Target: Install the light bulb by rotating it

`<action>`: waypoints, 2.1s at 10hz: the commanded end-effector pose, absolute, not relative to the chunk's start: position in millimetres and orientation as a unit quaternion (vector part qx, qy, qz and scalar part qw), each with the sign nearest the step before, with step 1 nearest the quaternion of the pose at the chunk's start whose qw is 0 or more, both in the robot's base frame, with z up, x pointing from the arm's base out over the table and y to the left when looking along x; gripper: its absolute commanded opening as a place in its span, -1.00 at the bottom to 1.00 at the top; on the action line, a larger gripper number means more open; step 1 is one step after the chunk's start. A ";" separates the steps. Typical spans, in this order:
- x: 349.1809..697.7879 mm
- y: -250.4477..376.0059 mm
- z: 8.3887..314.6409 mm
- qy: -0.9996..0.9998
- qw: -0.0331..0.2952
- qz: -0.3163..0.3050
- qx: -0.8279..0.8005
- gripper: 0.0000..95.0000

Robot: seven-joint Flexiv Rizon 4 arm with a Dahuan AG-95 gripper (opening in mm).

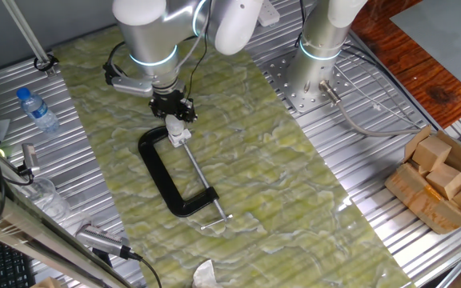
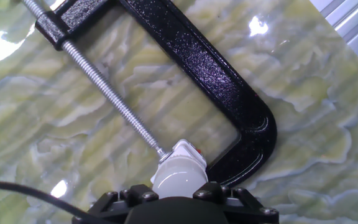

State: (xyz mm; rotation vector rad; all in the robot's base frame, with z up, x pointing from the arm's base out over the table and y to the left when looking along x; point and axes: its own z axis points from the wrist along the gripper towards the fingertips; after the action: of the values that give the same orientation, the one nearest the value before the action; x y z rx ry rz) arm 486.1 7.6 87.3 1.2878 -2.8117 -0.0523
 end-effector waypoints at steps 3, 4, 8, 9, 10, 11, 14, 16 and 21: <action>487.2 7.8 86.2 -0.912 0.019 -0.012 0.410 -0.60; 487.2 7.8 86.2 -0.913 0.019 -0.012 0.408 -1.00; 487.4 7.4 85.6 -0.927 0.020 -0.015 0.373 -1.00; 487.4 7.4 85.6 -0.933 0.021 -0.017 0.359 -1.00; 487.4 7.3 85.7 -0.942 0.023 -0.017 0.335 -1.00; 487.5 7.3 85.6 -0.948 0.023 -0.018 0.318 -1.00; 487.5 7.3 85.5 -0.962 0.024 -0.025 0.270 -1.00; 487.5 7.2 85.5 -0.976 0.028 -0.030 0.215 -1.00; 487.4 7.2 85.5 -0.994 0.028 -0.042 0.096 -1.00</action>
State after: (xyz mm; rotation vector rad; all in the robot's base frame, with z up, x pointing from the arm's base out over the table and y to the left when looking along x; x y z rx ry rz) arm 487.6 8.5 86.3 0.4019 -3.0548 -0.1267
